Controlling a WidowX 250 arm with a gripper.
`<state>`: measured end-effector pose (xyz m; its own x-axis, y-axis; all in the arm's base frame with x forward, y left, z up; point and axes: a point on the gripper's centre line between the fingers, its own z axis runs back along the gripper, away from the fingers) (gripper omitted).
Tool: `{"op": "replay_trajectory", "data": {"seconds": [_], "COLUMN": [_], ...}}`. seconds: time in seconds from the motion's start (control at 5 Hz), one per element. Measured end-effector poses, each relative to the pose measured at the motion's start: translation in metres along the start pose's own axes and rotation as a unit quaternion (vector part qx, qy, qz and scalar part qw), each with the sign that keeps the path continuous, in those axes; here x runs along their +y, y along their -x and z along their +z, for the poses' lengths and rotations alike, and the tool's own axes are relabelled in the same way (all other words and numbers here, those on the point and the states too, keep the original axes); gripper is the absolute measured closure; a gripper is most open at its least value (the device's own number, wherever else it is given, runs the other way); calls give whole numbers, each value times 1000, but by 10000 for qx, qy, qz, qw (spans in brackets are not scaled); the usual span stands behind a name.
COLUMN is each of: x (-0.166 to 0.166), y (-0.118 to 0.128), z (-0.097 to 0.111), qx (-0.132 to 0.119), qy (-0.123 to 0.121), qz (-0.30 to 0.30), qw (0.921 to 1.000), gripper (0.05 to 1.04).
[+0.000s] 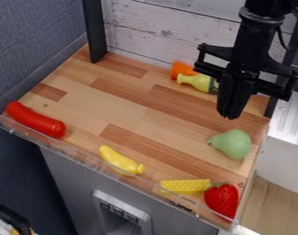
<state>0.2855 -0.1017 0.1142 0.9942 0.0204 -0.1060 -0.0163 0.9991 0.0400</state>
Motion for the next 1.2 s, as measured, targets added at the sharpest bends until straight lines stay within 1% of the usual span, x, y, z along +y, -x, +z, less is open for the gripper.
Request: {"op": "replay_trajectory", "data": {"seconds": [0.2, 0.4, 0.6, 0.8, 1.0, 1.2], "x": [24, 61, 106, 152, 194, 233], "y": [-9, -23, -34, -46, -63, -91], "z": [2, 2, 5, 6, 6, 5], "qx": [30, 103, 94, 123, 148, 138], "qy": [57, 135, 246, 315, 343, 332], "qz": [575, 1490, 2510, 3216, 3294, 2807], "qw": [9983, 9887, 9676, 9463, 9435, 9591], "gripper": [1024, 1022, 1020, 1020, 1018, 1015]}}
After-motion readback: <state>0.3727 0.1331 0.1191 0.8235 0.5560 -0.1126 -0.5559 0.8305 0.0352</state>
